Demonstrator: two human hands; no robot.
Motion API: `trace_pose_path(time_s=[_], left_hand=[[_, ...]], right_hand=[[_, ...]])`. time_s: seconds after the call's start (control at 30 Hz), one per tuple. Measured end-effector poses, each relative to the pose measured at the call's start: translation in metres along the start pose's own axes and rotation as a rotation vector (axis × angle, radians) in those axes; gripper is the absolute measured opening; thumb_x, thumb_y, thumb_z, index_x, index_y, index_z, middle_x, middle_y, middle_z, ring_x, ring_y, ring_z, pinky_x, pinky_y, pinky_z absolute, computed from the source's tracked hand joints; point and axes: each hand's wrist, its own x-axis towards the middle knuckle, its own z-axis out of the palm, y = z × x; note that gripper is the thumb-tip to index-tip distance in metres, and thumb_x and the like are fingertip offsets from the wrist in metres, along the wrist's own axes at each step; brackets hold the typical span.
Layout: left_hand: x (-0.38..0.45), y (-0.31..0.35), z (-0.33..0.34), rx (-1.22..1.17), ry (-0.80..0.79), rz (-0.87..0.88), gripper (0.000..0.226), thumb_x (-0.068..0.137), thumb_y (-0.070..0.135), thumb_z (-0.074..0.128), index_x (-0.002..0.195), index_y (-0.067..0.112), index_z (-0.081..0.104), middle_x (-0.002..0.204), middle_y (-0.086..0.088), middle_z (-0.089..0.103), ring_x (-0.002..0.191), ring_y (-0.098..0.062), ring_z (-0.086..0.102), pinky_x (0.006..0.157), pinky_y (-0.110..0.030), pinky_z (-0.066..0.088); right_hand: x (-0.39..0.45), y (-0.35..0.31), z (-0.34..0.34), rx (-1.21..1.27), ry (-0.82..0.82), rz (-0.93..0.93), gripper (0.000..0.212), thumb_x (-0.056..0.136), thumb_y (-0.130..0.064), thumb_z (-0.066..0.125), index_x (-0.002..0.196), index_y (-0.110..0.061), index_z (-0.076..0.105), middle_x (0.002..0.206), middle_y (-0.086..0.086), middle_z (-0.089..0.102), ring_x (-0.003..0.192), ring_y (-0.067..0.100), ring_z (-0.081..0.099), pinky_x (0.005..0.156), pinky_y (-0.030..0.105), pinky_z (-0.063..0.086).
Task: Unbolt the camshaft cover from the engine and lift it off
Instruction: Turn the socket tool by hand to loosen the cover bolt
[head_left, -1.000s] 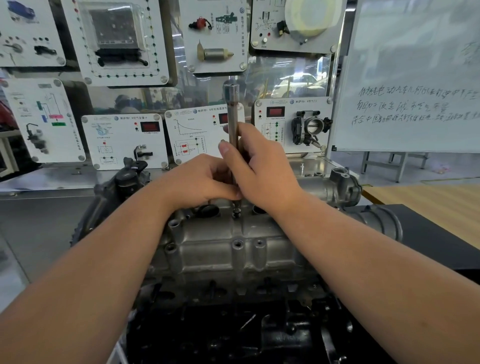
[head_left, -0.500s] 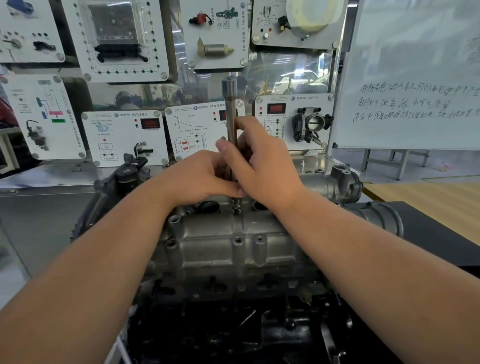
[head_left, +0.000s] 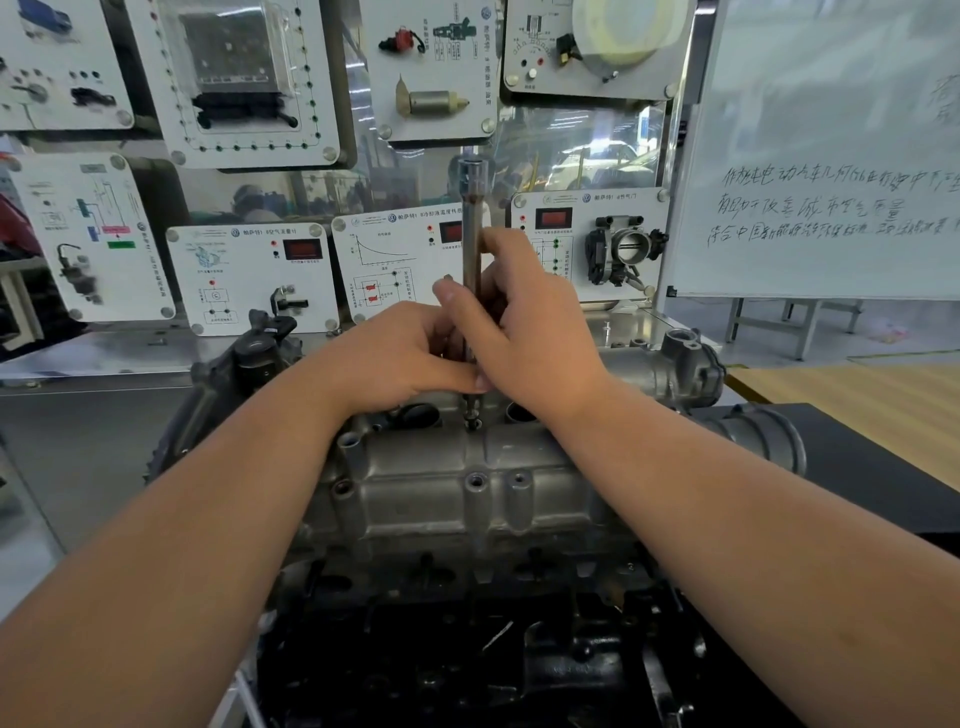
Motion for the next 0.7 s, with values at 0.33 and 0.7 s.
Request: trace_pose_path(time_s=[0.33, 0.7], left_hand=[[0.0002, -0.0054, -0.0001, -0.073, 0.015, -0.006, 0.005, 0.087, 0.019, 0.080, 0.086, 0.024, 0.078, 0.076, -0.002, 0.074, 0.064, -0.016, 0.066, 0.067, -0.027, 0.053], [0.0003, -0.0024, -0.0001, -0.046, 0.009, -0.026, 0.006, 0.079, 0.030, 0.080, 0.079, 0.026, 0.076, 0.063, 0.004, 0.067, 0.059, -0.006, 0.061, 0.064, -0.023, 0.045]], right_hand=[[0.0019, 0.0039, 0.0010, -0.025, -0.031, 0.033, 0.027, 0.105, -0.026, 0.049, 0.097, -0.001, 0.058, 0.067, 0.005, 0.060, 0.065, 0.026, 0.057, 0.061, 0.043, 0.047], [0.0010, 0.0038, 0.0022, -0.001, -0.017, 0.001, 0.025, 0.101, -0.017, 0.056, 0.122, -0.004, 0.057, 0.063, -0.014, 0.050, 0.056, 0.004, 0.049, 0.053, 0.019, 0.035]])
